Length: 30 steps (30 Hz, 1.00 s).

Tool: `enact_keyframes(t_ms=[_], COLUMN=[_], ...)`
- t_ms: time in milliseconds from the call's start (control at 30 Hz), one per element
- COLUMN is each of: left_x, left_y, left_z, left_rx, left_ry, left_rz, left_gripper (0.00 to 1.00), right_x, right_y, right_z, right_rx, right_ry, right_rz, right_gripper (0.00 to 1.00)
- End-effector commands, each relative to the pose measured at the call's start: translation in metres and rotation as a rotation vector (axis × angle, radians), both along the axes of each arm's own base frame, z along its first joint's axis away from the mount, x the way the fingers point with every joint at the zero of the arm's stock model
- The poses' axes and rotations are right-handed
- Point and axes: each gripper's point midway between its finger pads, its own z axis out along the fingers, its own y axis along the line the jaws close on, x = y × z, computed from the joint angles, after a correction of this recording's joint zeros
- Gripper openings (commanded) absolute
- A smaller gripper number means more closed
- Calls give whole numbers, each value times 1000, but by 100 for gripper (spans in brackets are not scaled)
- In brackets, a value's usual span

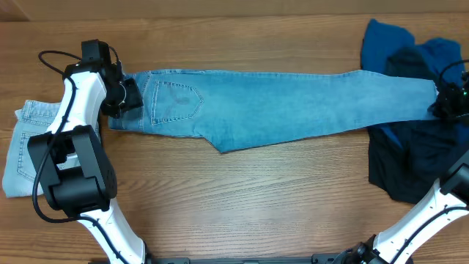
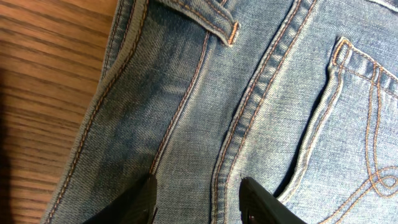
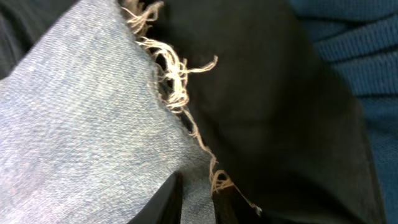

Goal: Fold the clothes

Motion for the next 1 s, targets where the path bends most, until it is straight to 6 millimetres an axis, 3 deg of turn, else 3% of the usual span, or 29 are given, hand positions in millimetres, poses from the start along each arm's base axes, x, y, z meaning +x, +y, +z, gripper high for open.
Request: enact_keyframes(t_ms=[0,233,367,633,867,967], left_x=[2,3,3,3,3,3], left_y=[-5,-4,-4,-4,-4,-4], left_z=[4,4,4,4,4,4], left_rx=[0,1,1,1,1,1], left_ry=[-12,-13,-12,-13,-13,-13], left_rz=[-31,-32,-32,-31,-31,-31], left_gripper=[47,47,47,47,47,47], right_x=[-20,-28,-5,12,22,34], right_y=[-15,-22,-6,9,8,18], right_z=[7,7,12,16,20,28], right_rx=[-97,-107,-2,77,83,120], right_ry=[96,124,8,-95,-145,-234], right_rz=[-92,-157,-129,-56,-45,44], right_gripper=[21,25,49,48,47,47])
